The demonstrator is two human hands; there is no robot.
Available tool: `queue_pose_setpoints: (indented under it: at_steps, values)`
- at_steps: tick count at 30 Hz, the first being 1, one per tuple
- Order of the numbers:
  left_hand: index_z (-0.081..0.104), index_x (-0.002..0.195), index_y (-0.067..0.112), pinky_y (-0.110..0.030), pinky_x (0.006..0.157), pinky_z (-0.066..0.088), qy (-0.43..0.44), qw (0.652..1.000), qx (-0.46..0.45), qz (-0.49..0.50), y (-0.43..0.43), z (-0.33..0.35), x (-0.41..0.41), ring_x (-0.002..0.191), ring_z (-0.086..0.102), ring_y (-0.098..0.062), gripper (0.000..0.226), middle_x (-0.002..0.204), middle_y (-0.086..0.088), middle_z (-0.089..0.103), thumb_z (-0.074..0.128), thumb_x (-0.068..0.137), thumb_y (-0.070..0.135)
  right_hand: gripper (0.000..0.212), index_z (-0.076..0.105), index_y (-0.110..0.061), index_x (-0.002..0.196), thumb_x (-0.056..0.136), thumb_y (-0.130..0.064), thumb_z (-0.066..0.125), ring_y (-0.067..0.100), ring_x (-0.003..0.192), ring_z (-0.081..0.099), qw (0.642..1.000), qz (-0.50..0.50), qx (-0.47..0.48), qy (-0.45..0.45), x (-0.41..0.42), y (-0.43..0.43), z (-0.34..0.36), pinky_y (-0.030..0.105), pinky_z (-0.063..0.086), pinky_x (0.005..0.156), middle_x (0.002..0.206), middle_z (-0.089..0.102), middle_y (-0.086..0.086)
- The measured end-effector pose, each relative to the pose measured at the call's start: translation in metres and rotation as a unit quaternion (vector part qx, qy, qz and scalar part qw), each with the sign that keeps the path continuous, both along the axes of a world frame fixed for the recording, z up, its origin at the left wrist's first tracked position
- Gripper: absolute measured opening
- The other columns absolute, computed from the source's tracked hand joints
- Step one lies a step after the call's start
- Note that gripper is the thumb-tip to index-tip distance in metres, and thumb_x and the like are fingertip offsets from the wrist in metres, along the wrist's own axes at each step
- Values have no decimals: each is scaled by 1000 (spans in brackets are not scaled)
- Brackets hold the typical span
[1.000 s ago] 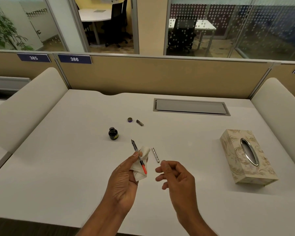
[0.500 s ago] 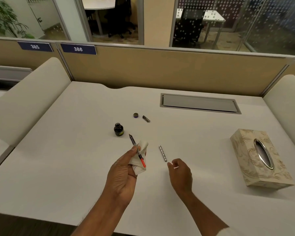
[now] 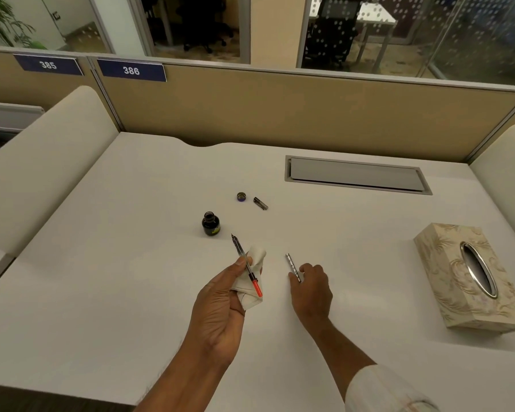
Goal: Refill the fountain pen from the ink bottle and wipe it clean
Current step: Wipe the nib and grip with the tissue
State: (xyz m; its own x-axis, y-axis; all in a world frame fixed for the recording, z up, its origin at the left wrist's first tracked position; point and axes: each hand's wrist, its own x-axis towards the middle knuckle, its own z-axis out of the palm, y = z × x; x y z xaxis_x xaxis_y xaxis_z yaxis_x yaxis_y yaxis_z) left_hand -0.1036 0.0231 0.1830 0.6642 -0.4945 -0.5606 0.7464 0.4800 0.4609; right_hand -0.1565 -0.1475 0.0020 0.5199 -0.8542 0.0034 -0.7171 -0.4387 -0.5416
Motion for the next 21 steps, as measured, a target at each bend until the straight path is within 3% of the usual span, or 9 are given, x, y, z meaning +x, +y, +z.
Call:
queue_pose_setpoints:
  at_steps: [4, 9, 13, 16, 21]
  values:
    - [69, 122, -2, -31, 98, 56, -6, 1000, 11, 0, -2, -4, 3, 115, 72, -24, 50, 123, -17, 74, 70, 75, 13, 18, 64, -11, 85, 92, -27, 65, 29, 88, 56, 999, 16, -38, 14, 9, -4, -6, 39, 51, 63, 91, 59, 8]
    - [70, 122, -3, -34, 103, 52, -10, 1000, 23, 1, -5, -5, 4, 118, 70, -26, 54, 123, -17, 74, 73, 72, 15, 15, 62, -11, 78, 90, -20, 62, 28, 86, 58, 1000, 6, -8, 8, 16, -4, -4, 40, 52, 63, 83, 61, 4]
    - [69, 123, -2, -31, 96, 57, -7, 1000, 23, 10, -8, -6, 6, 116, 71, -26, 53, 122, -16, 74, 73, 73, 15, 11, 63, -23, 78, 88, -22, 66, 19, 80, 63, 984, -35, 96, -148, 6, 14, 31, 41, 54, 69, 76, 65, -10]
    - [68, 125, -2, -35, 103, 53, -7, 1000, 16, 14, -11, -7, 8, 120, 68, -28, 55, 127, -17, 72, 74, 73, 15, 12, 67, -25, 80, 89, -18, 71, 11, 77, 66, 953, -42, 143, -262, -16, 42, 86, 33, 55, 66, 75, 70, -12]
    - [68, 126, -2, -40, 110, 47, -15, 1000, 11, 22, -20, 2, 7, 124, 65, -30, 53, 127, -17, 72, 73, 76, 13, 12, 71, -25, 79, 87, -17, 74, 10, 73, 63, 933, -3, 204, -298, -71, 82, 164, 18, 48, 59, 78, 71, -11]
